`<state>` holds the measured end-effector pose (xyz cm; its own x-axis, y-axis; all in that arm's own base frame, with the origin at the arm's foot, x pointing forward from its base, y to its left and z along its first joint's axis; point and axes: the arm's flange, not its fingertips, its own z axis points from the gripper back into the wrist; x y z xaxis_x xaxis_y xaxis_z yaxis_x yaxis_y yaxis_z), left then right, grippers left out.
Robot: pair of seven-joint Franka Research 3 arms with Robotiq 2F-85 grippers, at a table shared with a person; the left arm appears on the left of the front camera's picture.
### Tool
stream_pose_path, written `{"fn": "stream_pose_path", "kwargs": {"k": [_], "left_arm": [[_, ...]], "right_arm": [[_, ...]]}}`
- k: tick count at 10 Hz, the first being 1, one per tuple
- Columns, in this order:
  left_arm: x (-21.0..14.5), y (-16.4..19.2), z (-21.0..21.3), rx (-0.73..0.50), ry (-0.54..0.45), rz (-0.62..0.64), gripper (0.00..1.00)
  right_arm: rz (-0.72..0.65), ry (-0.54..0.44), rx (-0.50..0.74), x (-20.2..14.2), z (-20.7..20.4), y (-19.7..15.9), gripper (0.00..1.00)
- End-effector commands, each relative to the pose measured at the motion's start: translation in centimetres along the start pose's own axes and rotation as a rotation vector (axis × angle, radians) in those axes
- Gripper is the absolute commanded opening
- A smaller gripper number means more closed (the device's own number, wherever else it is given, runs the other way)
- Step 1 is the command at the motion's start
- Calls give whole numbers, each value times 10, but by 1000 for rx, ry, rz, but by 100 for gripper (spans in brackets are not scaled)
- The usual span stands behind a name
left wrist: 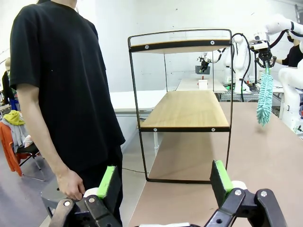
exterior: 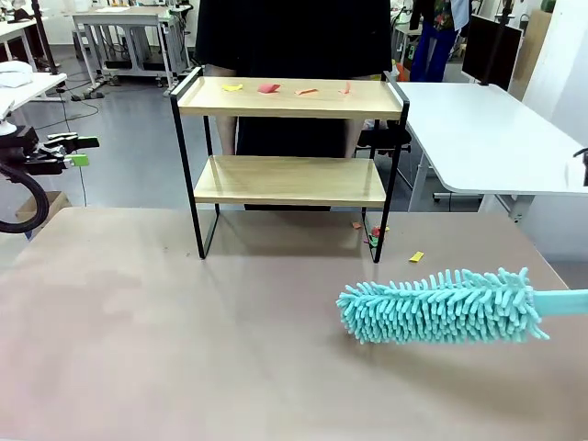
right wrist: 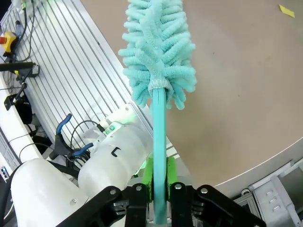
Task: Clean the shelf.
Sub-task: Clean the specific section of the Shelf indicated by the human with the Duster.
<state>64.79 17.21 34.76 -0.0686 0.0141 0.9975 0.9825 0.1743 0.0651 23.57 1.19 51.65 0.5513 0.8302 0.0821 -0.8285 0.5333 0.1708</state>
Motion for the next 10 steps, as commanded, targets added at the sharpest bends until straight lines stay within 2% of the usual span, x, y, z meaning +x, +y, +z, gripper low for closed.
{"fn": "stream_pose_path", "kwargs": {"k": [1, 10], "left_arm": [[2, -3, 0, -2, 1, -12, 100], [2, -3, 0, -2, 1, -12, 100]], "right_arm": [[-9, -1, -1, 3, 0, 2, 13], [-9, -1, -1, 3, 0, 2, 13]]}}
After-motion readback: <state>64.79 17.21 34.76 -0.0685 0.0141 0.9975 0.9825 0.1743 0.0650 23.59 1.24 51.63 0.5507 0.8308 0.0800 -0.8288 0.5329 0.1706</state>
